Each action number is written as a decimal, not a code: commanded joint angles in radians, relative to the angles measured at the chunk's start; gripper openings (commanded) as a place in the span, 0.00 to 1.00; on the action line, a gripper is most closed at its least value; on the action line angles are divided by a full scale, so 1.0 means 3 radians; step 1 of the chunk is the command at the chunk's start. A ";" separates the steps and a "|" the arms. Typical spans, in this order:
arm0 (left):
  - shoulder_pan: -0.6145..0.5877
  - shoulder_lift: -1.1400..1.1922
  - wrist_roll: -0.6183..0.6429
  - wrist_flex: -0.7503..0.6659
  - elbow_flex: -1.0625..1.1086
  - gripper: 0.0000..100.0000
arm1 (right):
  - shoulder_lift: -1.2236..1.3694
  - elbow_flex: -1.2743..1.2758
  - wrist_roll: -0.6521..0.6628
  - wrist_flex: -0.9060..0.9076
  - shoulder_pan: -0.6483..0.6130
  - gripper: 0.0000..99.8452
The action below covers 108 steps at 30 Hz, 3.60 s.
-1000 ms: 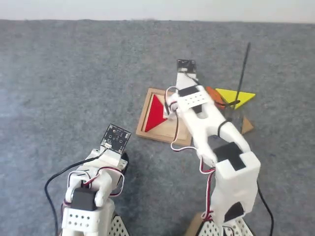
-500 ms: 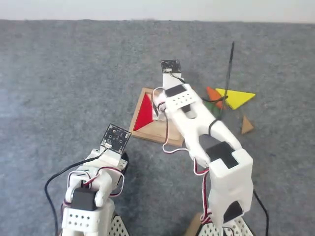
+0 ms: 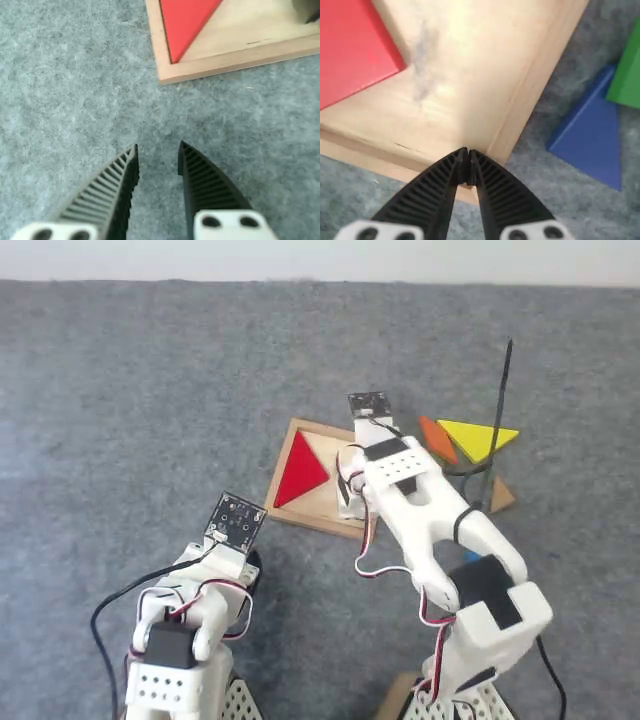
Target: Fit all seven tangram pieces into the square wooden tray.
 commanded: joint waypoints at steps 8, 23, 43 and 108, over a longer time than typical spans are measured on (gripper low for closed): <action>-0.0010 -0.0072 0.0026 0.0010 -0.0038 0.12 | -0.0136 0.0215 0.0696 0.0391 0.0673 0.01; -0.0010 -0.0072 0.0026 0.0010 -0.0038 0.12 | -0.1885 0.0312 0.1381 0.0386 0.0754 0.11; -0.0010 -0.0072 0.0026 0.0010 -0.0038 0.12 | -0.0494 -0.1207 0.3984 0.0509 0.1655 0.39; -0.0010 -0.0072 0.0026 0.0010 -0.0038 0.12 | 0.1885 -0.2961 0.2378 0.1097 0.1726 0.37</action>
